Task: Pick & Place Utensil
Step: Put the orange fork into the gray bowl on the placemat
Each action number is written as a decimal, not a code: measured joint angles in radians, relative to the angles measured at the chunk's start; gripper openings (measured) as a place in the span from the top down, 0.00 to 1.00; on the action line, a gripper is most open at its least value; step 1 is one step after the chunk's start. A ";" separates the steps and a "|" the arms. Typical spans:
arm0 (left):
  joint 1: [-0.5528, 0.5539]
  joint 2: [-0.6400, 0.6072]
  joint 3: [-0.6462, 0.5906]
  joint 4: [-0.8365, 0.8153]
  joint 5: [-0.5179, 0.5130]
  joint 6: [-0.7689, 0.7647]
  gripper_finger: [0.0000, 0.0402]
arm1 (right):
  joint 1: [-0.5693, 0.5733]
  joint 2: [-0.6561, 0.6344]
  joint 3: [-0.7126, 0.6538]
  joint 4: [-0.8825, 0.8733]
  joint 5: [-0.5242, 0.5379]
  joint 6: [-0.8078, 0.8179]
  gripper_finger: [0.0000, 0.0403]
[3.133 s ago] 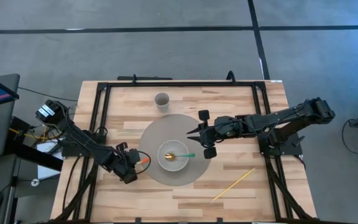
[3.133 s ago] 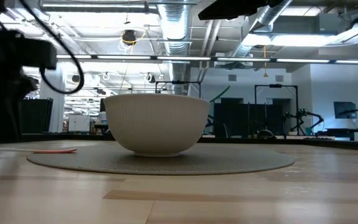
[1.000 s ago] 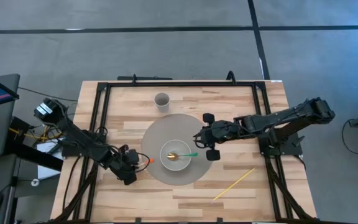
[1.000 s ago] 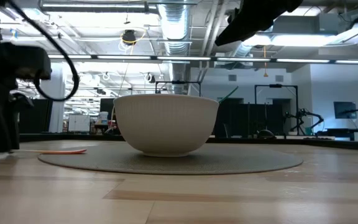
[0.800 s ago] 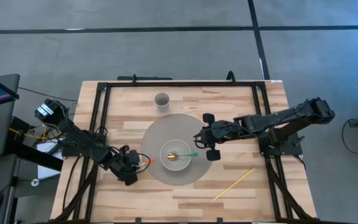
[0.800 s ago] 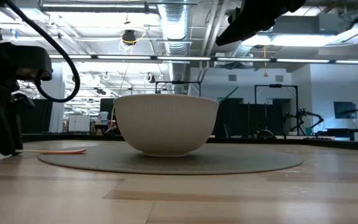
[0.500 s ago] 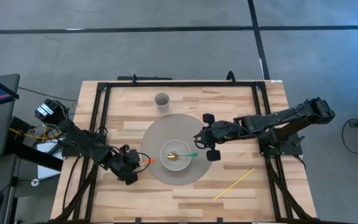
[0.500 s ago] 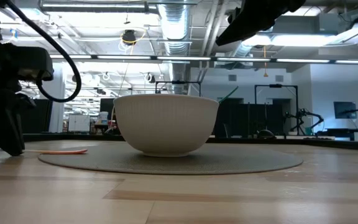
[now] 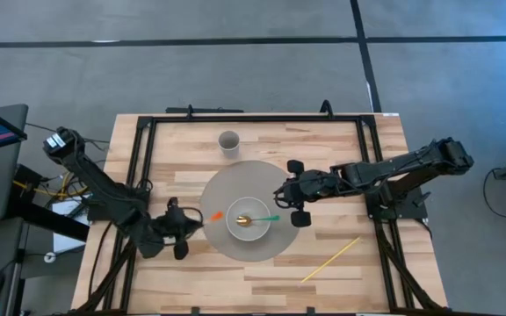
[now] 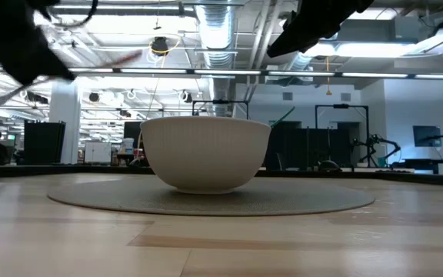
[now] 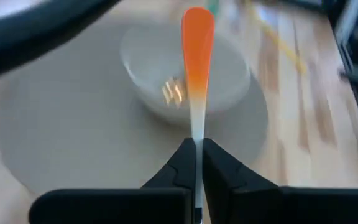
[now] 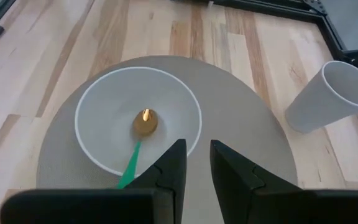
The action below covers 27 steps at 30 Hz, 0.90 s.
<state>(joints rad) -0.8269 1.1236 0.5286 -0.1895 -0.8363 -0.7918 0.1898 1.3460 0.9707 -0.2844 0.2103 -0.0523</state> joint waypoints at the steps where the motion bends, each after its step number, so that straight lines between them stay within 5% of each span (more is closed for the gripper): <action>1: -0.007 -0.008 0.002 0.034 -0.074 0.038 0.98 | 0.000 0.000 0.000 0.000 0.000 0.001 0.84; 5: 0.000 -0.005 0.006 0.326 -0.368 0.316 0.98 | 0.000 0.000 0.000 0.000 0.000 0.001 0.84; 8: 0.057 0.012 0.006 0.590 -0.434 0.518 0.98 | 0.000 0.000 0.000 0.000 0.000 0.003 0.84; 17: 0.341 0.221 0.006 0.960 -0.021 0.578 0.97 | -0.003 0.000 0.000 -0.079 0.000 0.062 0.84; 27: 0.501 0.536 0.043 1.266 0.169 0.570 0.97 | -0.009 0.000 0.000 -0.127 0.000 0.096 0.84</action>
<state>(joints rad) -0.3259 1.6600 0.5716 1.0762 -0.6669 -0.2217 0.1809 1.3460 0.9710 -0.4114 0.2103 0.0438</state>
